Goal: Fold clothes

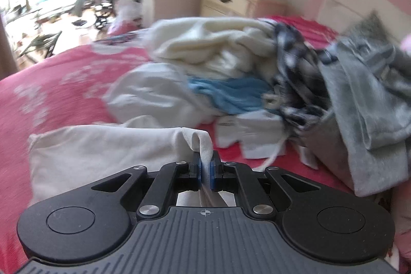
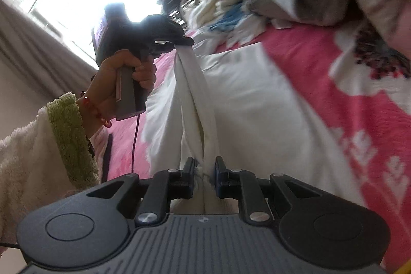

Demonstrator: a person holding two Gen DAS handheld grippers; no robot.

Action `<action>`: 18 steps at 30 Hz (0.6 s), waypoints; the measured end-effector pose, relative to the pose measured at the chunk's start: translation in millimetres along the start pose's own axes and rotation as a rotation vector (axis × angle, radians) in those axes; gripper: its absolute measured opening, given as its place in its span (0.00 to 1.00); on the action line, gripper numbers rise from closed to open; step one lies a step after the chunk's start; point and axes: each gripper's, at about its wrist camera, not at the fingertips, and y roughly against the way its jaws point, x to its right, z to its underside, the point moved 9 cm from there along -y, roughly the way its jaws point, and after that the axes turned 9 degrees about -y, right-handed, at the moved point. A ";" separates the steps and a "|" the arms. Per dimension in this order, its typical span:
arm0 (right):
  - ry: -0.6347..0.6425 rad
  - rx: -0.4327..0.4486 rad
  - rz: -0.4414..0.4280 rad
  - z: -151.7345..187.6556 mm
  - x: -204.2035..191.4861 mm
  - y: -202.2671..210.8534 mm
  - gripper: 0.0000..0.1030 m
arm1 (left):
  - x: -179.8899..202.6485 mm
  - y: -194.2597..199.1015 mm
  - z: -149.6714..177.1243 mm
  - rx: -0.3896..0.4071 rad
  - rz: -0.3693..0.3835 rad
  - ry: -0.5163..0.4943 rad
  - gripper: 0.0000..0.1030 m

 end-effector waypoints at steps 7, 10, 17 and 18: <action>-0.111 0.013 0.024 -10.0 40.1 8.1 0.17 | 54.3 -35.2 4.9 -0.072 0.035 -0.099 0.04; -0.145 0.020 0.035 -11.9 53.1 13.5 0.17 | 65.9 -37.5 8.0 -0.097 0.064 -0.125 0.04; -0.223 -0.005 0.082 -11.5 84.6 9.1 0.17 | 92.6 -42.4 15.4 -0.154 0.130 -0.184 0.28; -0.230 -0.008 0.087 -11.4 87.6 8.2 0.16 | 96.4 -43.1 16.5 -0.162 0.139 -0.192 0.30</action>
